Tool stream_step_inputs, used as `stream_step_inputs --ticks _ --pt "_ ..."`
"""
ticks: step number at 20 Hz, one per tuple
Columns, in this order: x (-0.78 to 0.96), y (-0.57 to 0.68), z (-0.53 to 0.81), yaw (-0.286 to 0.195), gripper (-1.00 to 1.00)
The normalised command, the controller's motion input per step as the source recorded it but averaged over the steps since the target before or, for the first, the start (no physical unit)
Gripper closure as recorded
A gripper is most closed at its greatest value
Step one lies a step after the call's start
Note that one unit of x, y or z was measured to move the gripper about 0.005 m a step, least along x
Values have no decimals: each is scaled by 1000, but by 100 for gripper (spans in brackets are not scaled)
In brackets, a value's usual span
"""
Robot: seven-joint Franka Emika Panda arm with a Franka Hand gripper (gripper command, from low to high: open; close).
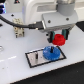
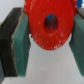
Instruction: Insert the blue gear onto the right peg, followed by the red gear
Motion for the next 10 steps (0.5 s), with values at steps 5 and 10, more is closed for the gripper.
stream_step_inputs --ticks 5,10 --pt "344 -230 -31 0 100" --pt "115 -150 -70 0 100"
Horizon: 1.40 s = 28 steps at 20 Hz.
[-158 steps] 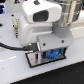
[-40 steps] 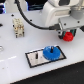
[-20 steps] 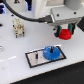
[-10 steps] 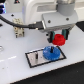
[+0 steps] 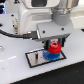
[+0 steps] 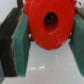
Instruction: Insert the blue gear onto the right peg, followed by the red gear
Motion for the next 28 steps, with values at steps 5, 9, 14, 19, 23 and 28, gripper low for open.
stream_step_inputs --ticks 5,9,14,19,23,28 --pt "38 13 82 0 100" --pt "-59 -91 199 0 100" --pt "35 -17 183 0 100" --pt "82 -175 -230 0 100" --pt "144 -131 -240 0 100" --pt "38 -96 -228 0 100"
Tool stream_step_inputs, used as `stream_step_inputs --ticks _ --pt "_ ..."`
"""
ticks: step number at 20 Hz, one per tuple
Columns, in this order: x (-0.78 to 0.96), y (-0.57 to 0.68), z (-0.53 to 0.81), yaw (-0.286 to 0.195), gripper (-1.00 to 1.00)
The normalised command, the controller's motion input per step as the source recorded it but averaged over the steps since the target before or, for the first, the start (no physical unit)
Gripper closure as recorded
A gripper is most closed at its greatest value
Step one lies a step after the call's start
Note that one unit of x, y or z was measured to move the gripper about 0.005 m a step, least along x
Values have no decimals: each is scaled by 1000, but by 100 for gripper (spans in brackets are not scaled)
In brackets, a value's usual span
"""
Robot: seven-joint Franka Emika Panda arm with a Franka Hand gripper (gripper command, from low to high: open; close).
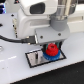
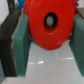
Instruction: Insert the blue gear onto the right peg, followed by the red gear
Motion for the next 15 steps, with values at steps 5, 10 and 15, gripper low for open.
stream_step_inputs --ticks 5,10,15 --pt "60 -11 -36 0 -100" --pt "22 42 209 0 -100" --pt "8 79 547 0 -100"
